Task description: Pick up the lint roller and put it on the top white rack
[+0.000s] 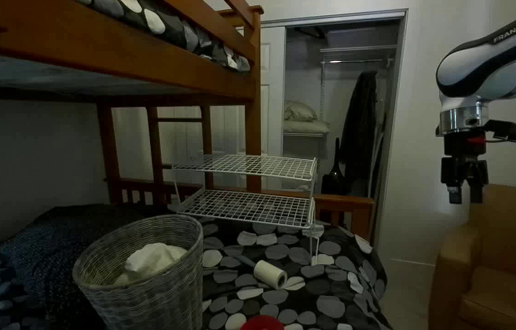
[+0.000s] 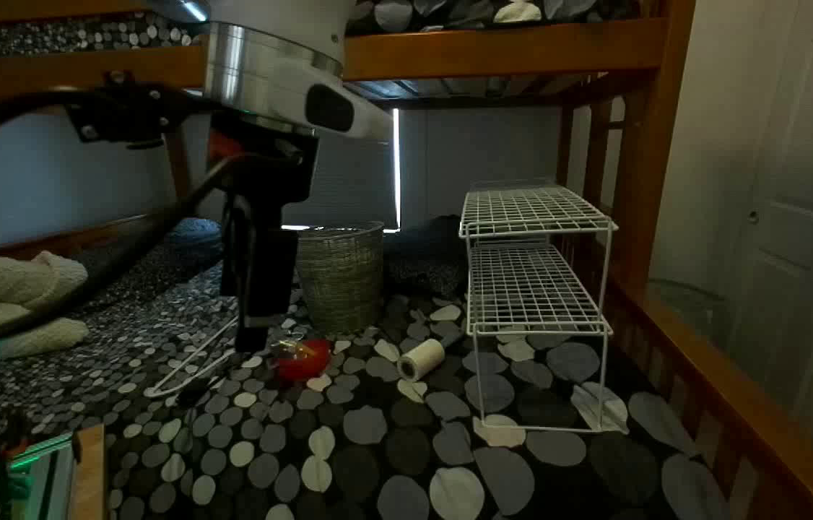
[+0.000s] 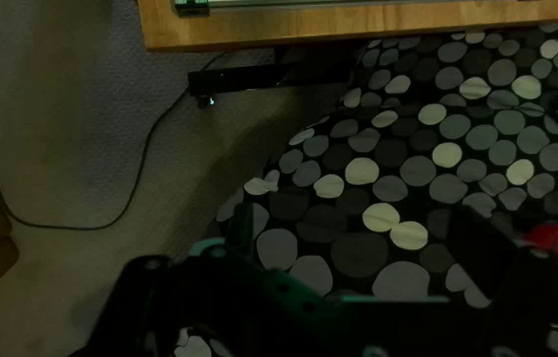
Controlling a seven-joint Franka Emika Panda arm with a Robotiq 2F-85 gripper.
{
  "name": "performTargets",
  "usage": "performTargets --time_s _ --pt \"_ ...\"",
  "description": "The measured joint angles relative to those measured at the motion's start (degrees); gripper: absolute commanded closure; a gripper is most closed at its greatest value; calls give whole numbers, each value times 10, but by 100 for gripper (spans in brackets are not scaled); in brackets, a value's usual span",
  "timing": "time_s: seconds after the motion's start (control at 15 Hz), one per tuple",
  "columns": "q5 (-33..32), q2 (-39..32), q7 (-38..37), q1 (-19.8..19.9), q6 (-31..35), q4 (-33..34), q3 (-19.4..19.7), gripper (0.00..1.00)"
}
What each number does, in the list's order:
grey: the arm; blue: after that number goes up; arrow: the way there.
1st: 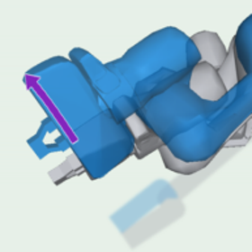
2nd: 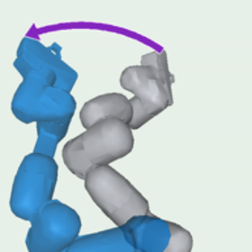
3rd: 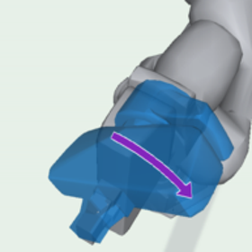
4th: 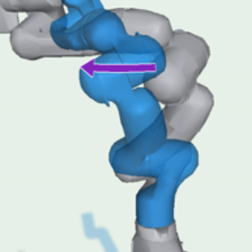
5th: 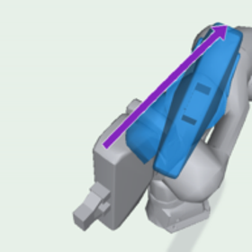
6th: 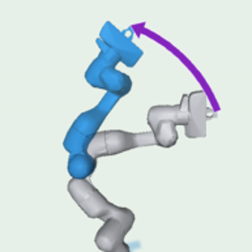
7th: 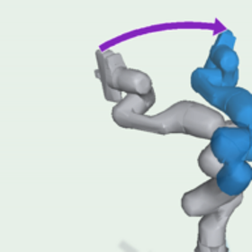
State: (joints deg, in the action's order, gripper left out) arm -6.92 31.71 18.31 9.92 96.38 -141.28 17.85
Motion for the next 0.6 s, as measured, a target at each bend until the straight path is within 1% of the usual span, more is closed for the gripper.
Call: performTargets --time_s 0.4,0.47,0.6 --pt "0 -2 0 0 3 1 -3 0" --pt "0 -7 3 -4 14 2 -11 0" --pt "0 -30 3 -25 55 11 -42 0"
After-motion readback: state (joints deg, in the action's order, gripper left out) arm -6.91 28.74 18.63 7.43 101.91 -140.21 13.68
